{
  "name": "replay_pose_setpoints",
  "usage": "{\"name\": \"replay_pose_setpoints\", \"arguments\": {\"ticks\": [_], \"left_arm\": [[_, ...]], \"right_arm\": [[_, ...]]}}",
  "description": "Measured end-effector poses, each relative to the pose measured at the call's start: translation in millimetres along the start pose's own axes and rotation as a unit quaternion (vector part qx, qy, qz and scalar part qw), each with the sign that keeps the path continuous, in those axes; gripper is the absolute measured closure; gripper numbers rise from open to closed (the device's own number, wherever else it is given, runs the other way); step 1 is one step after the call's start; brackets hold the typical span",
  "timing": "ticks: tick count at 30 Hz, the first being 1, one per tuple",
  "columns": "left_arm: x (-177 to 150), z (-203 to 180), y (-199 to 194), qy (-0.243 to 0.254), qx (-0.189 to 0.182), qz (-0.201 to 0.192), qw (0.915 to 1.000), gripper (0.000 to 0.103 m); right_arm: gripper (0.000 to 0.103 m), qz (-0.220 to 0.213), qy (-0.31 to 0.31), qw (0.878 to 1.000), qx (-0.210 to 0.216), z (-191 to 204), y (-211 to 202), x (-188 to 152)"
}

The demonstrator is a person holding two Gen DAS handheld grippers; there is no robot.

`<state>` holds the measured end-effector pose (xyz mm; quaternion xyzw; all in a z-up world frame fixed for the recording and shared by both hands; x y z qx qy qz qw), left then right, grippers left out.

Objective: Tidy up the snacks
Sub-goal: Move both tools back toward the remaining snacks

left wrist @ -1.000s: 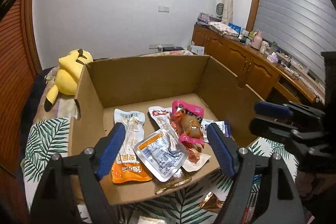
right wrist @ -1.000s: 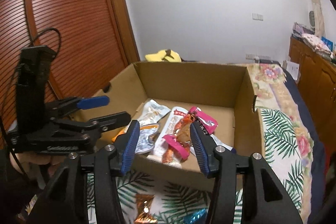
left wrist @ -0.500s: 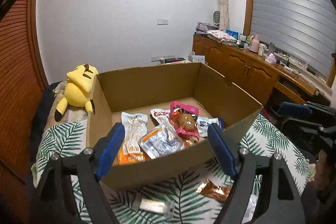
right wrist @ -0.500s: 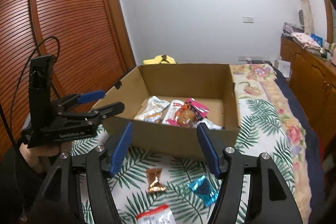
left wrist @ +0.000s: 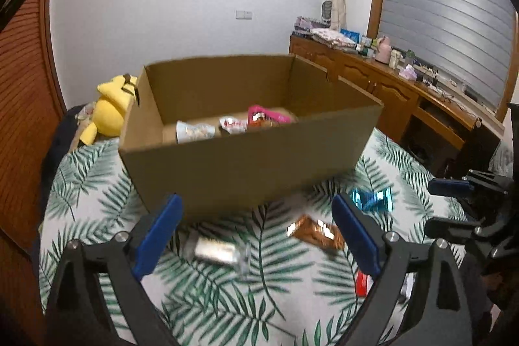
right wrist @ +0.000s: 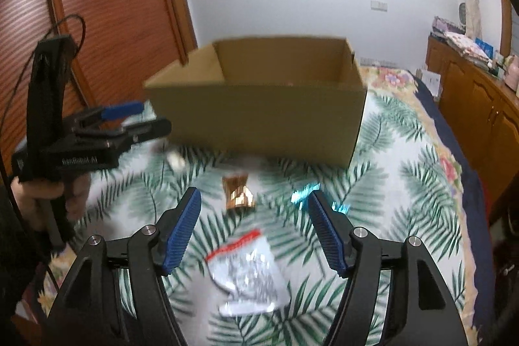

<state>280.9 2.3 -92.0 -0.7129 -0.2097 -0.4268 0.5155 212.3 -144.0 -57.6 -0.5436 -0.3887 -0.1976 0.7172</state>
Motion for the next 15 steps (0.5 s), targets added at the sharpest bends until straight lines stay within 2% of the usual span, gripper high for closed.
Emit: {"name": "replay_pose_setpoints", "arguments": {"ticks": [4, 15], "left_arm": [[-18.2, 1.2, -1.4, -0.007, -0.001, 0.011, 0.9999, 0.009], [-42.9, 3.6, 1.3, -0.011, 0.005, 0.037, 0.9992, 0.009]], "right_arm": [[0.033, 0.028, -0.004, 1.0, 0.007, 4.2, 8.1, -27.8], [0.033, 0.079, -0.02, 0.997, 0.003, 8.3, 24.4, -71.5]]}}
Point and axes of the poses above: each gripper's, at about its wrist camera, not at the fingertips, and y roughly the way its jaws point, z to its left, x to its top, the point moved 6 cm from there along y, roughly the way its jaws point, and after that the axes turned 3 degrees about -z, right-handed, at the moved point
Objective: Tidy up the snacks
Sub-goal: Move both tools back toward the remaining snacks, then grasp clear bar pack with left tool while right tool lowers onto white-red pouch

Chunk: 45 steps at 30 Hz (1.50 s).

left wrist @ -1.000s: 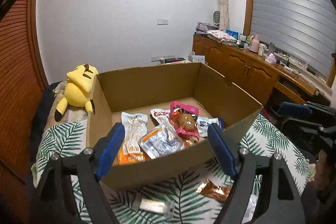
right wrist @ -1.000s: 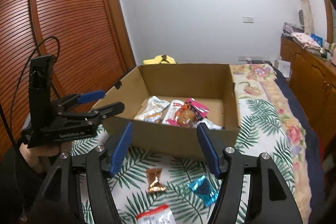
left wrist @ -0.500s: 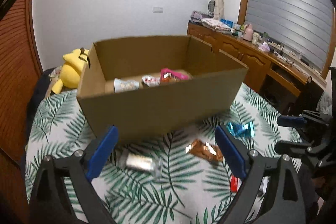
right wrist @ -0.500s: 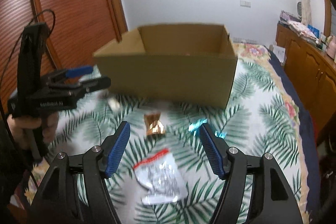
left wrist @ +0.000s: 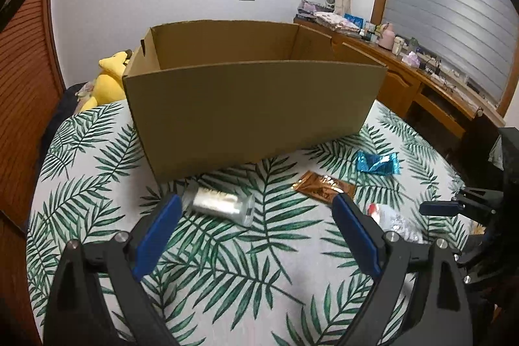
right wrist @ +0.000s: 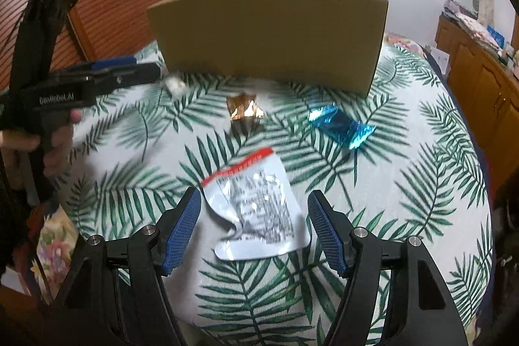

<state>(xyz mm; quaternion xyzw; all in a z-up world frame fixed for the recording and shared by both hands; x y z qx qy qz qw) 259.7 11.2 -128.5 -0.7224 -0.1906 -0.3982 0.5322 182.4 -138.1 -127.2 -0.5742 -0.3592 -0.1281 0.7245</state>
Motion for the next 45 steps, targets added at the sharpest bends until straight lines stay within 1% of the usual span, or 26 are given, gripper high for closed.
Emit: {"name": "replay_pose_setpoints", "arguments": {"ticks": [4, 10, 14, 19, 22, 26, 28, 31, 32, 34, 36, 40, 42, 45], "left_arm": [[-4.1, -0.1, 2.5, 0.003, -0.004, 0.009, 0.9999, 0.009], [-7.6, 6.3, 5.8, 0.004, 0.003, 0.016, 0.9999, 0.009], [-8.7, 9.4, 7.3, 0.004, 0.001, 0.019, 0.9998, 0.009], [-11.8, 10.4, 13.8, 0.002, -0.005, 0.034, 0.9994, 0.009], [-11.5, 7.8, 17.5, 0.003, -0.013, 0.036, 0.9993, 0.009], [-8.2, 9.1, 24.1, 0.005, -0.006, 0.039, 0.9992, 0.009], [-5.9, 12.7, 29.6, -0.004, -0.004, 0.045, 0.999, 0.01], [-3.7, 19.3, 35.9, -0.022, 0.001, 0.048, 0.9986, 0.015], [-3.2, 21.5, 38.2, -0.028, 0.003, 0.05, 0.9983, 0.019], [-2.0, 25.1, 43.1, -0.036, 0.008, 0.053, 0.9979, 0.021], [-1.3, 27.3, 47.3, -0.037, 0.013, 0.055, 0.9977, 0.033], [-1.6, 32.3, 57.5, -0.054, 0.023, 0.066, 0.9961, 0.036], [-1.6, 34.6, 61.0, -0.066, 0.032, 0.071, 0.9948, 0.041], [1.2, 36.5, 65.6, -0.077, 0.047, 0.069, 0.9935, 0.044]], "right_arm": [[0.033, 0.011, -0.01, 1.0, -0.009, -0.5, 5.3, -8.2], [0.033, 0.024, -0.023, 0.999, -0.027, -2.3, 13.0, -14.8], [0.033, 0.022, -0.023, 0.999, -0.026, -3.7, 15.4, -11.9], [0.032, 0.026, -0.033, 0.999, -0.034, -5.3, 24.7, -4.5], [0.032, 0.023, -0.036, 0.999, -0.031, -5.7, 27.5, -1.6], [0.031, 0.009, -0.036, 0.999, -0.027, -7.3, 27.6, -2.0], [0.033, -0.001, -0.035, 0.999, -0.028, -7.6, 27.0, -2.5], [0.034, -0.013, -0.031, 0.999, -0.029, -8.3, 26.1, -3.3], [0.034, -0.016, -0.03, 0.999, -0.03, -7.9, 25.8, -3.7], [0.034, -0.021, -0.03, 0.999, -0.03, -7.8, 25.1, -4.2], [0.034, -0.024, -0.029, 0.999, -0.03, -7.7, 25.0, -4.4], [0.034, -0.028, -0.032, 0.999, -0.029, -7.4, 24.5, -4.4], [0.034, -0.029, -0.033, 0.999, -0.029, -7.3, 23.3, -5.6], [0.034, -0.032, -0.033, 0.999, -0.028, -7.4, 23.5, -5.4]]}}
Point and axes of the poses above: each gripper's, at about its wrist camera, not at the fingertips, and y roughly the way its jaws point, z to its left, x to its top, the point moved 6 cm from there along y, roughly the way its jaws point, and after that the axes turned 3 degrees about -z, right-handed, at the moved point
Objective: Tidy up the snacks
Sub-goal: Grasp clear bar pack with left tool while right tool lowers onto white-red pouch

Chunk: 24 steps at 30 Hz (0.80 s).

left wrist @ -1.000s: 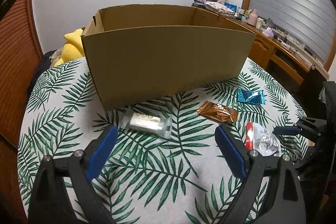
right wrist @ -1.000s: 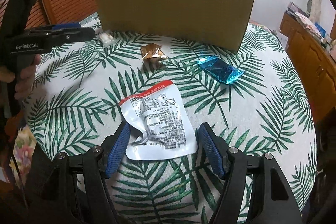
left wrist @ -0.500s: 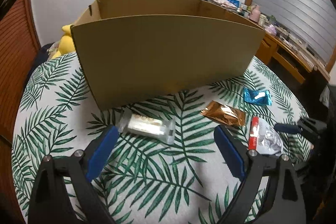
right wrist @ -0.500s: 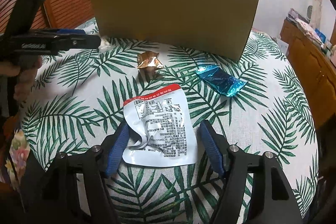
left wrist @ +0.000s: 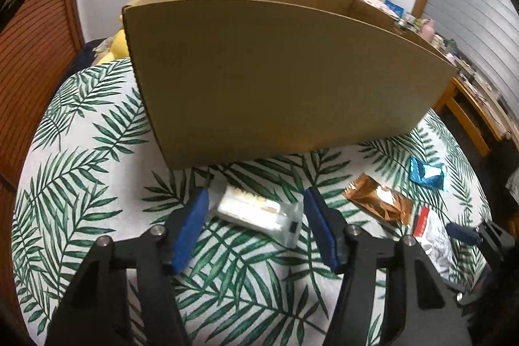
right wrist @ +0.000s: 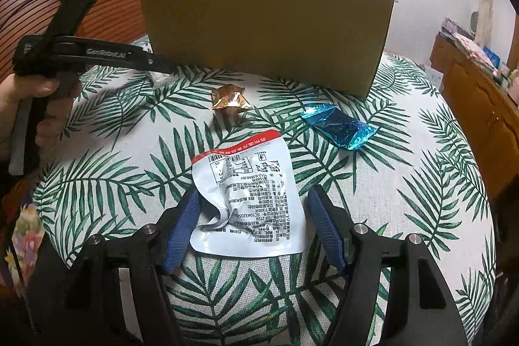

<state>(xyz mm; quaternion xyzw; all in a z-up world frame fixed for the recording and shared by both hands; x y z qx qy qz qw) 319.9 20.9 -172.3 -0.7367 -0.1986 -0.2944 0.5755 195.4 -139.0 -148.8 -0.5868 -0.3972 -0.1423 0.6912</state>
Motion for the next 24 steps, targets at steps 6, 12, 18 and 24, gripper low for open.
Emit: {"name": "replay_pose_setpoints", "arguments": {"ticks": [6, 12, 18, 24], "left_arm": [[1.8, 4.3, 9.7, -0.041, 0.019, 0.003, 0.999, 0.045], [-6.0, -0.2, 18.0, -0.039, 0.042, 0.018, 0.9982, 0.05], [-19.3, 2.0, 8.0, -0.041, 0.043, 0.021, 0.998, 0.065], [-36.7, 2.7, -7.2, -0.038, 0.053, 0.024, 0.9976, 0.061]], "right_arm": [[0.034, -0.007, -0.002, 1.0, 0.001, 0.4, -0.8, -0.2], [0.034, -0.011, -0.005, 1.0, 0.005, -0.4, -1.1, -0.4], [0.034, -0.014, -0.006, 1.0, 0.006, 0.1, -1.4, -0.2], [0.034, -0.016, -0.005, 1.0, 0.004, 0.2, -1.7, -1.0]]}}
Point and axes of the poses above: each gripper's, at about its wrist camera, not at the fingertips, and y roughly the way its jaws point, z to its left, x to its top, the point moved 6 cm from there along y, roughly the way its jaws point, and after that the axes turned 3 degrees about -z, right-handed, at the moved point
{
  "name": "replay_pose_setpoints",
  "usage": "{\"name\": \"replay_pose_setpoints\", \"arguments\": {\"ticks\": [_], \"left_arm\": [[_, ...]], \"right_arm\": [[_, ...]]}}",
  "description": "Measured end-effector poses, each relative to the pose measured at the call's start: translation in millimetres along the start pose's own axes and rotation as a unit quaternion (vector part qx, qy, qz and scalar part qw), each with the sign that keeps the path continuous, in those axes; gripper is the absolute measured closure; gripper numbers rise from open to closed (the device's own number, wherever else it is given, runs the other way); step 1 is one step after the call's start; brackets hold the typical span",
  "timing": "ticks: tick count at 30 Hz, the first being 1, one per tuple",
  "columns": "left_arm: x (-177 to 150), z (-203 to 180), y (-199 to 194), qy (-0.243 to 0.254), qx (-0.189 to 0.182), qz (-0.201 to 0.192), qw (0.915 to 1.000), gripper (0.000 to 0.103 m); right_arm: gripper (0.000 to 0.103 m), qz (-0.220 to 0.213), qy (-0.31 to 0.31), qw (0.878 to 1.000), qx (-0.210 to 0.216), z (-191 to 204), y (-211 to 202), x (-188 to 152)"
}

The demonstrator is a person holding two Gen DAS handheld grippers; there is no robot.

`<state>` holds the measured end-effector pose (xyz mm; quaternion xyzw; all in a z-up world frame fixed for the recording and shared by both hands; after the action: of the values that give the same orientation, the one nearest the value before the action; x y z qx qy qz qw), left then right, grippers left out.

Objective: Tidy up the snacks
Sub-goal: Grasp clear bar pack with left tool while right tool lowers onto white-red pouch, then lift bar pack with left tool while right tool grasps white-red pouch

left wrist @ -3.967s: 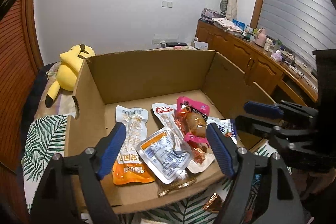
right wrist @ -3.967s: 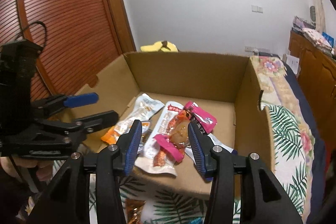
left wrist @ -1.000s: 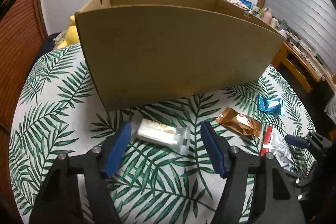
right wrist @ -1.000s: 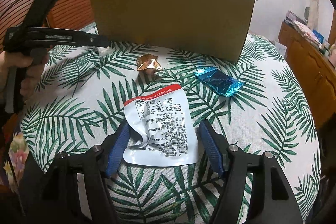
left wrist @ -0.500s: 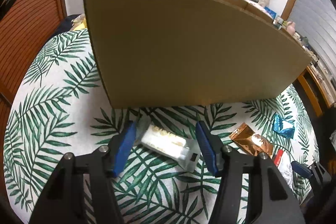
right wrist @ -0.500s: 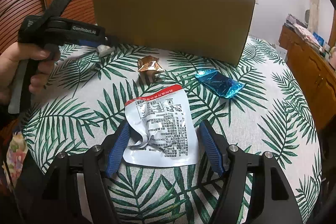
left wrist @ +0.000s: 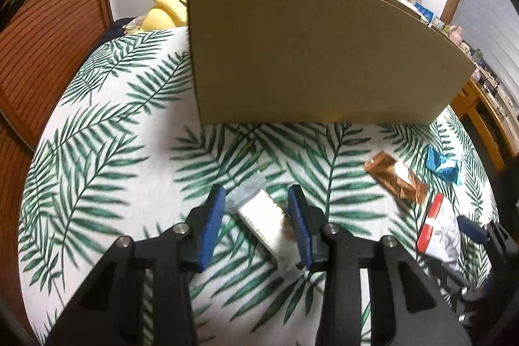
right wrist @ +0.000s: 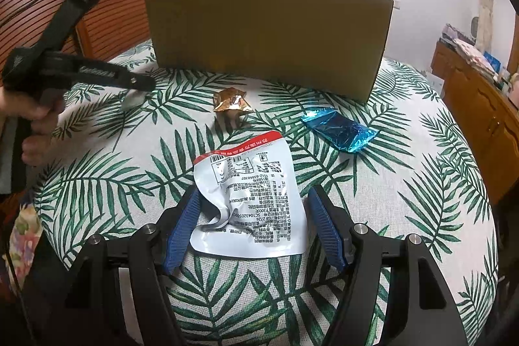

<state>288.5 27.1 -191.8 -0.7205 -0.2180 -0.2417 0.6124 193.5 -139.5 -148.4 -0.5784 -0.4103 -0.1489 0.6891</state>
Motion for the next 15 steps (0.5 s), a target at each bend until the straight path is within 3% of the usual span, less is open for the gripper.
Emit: {"name": "replay_pose_setpoints", "arguments": {"ticks": [3, 8, 10, 12, 15], "left_arm": [[-9.3, 1.8, -3.8, 0.008, 0.007, 0.004, 0.9999, 0.054], [-18.6, 3.7, -10.9, 0.013, 0.004, -0.002, 0.9999, 0.053], [-19.5, 4.2, -12.3, 0.017, 0.003, -0.005, 0.9998, 0.059], [-20.6, 4.5, -14.0, 0.019, 0.0, -0.008, 0.9998, 0.078], [-21.6, 3.9, -16.3, 0.011, -0.013, -0.012, 0.9998, 0.083]], "right_arm": [[0.034, 0.001, 0.0, 1.0, -0.001, 0.2, 0.3, 0.1], [0.034, 0.0, 0.002, 1.0, -0.003, 0.8, 1.0, 0.3], [0.034, 0.0, 0.003, 1.0, -0.004, 0.8, 1.0, 0.5], [0.034, 0.002, 0.003, 1.0, -0.006, 1.0, 1.0, 0.6], [0.034, 0.006, 0.003, 1.0, -0.007, 0.8, 0.5, 0.8]]}}
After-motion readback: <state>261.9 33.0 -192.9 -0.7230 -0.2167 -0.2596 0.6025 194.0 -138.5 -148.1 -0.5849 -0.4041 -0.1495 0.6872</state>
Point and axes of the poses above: each gripper's, at about its wrist camera, not at the fingertips, and y roughly the way its jaws point, z to its left, x to its top, the point moved 6 cm from there along y, roughly the way its jaws point, and after that the axes turned 3 degrees about -z, right-handed, at the moved point
